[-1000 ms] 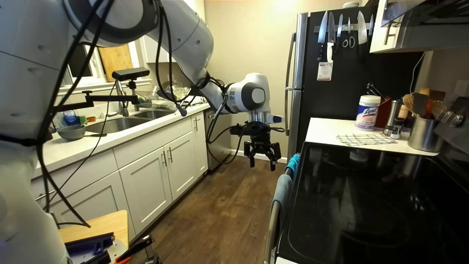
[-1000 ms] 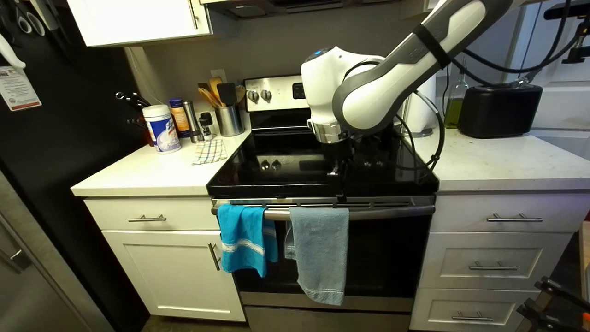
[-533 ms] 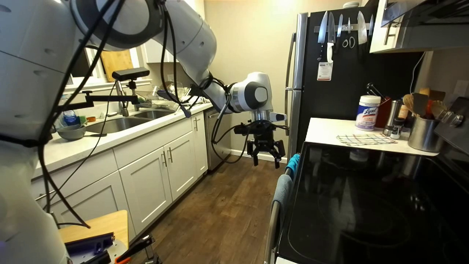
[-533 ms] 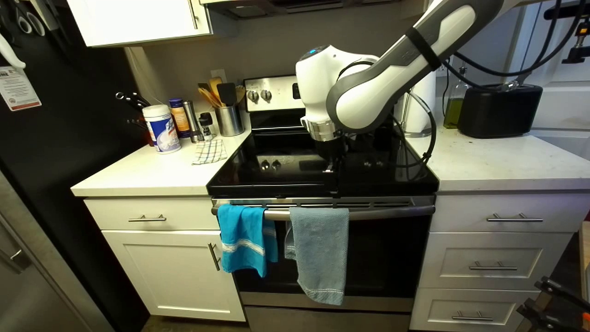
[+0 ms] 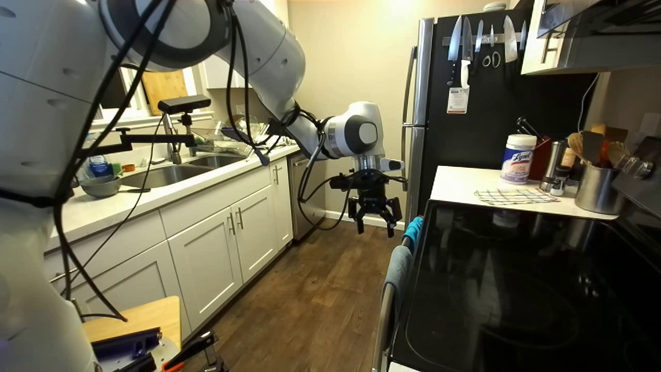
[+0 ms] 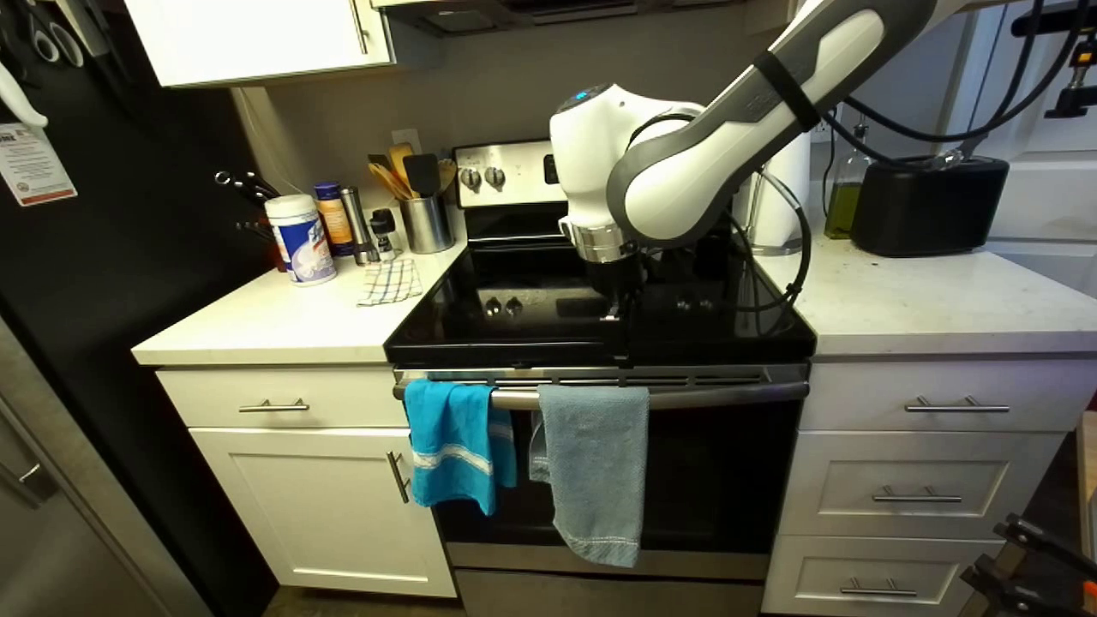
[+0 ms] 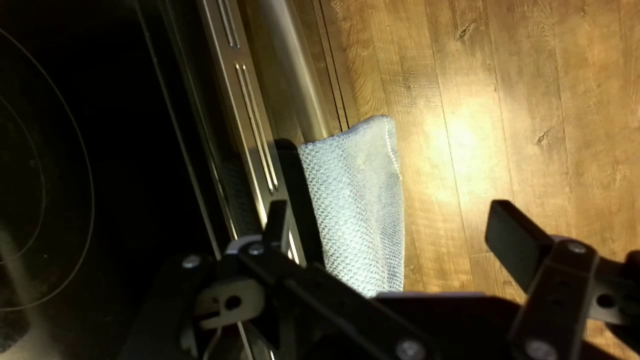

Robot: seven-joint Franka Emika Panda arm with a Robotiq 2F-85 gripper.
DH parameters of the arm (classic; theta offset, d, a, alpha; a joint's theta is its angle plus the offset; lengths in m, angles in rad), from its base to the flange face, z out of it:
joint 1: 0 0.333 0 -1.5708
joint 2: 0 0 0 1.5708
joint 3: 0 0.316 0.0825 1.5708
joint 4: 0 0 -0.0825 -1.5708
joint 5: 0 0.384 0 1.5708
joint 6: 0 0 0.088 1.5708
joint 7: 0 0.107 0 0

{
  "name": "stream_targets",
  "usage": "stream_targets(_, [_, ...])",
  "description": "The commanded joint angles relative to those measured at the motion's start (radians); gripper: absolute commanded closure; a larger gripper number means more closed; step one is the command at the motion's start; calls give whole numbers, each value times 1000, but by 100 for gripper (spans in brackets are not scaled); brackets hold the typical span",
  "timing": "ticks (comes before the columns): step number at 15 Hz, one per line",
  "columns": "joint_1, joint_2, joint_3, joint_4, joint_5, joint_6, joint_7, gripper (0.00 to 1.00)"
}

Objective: Place the light blue towel on the stove top

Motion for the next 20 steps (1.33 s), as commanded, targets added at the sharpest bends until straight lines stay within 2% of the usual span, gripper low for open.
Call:
stream_targets(1, [15,11,-6,3,3,8,5,0])
stream_targets(7, [53,95,-11,85,-17,4,7,0])
stream_targets(13, [89,233,-39,255,-80,-3,-34,0])
stream_targets(17, [103,308,-51,357,-100,-34,-63,0])
stream_targets(20, [110,353,-56,419,-97,-98,-94,0])
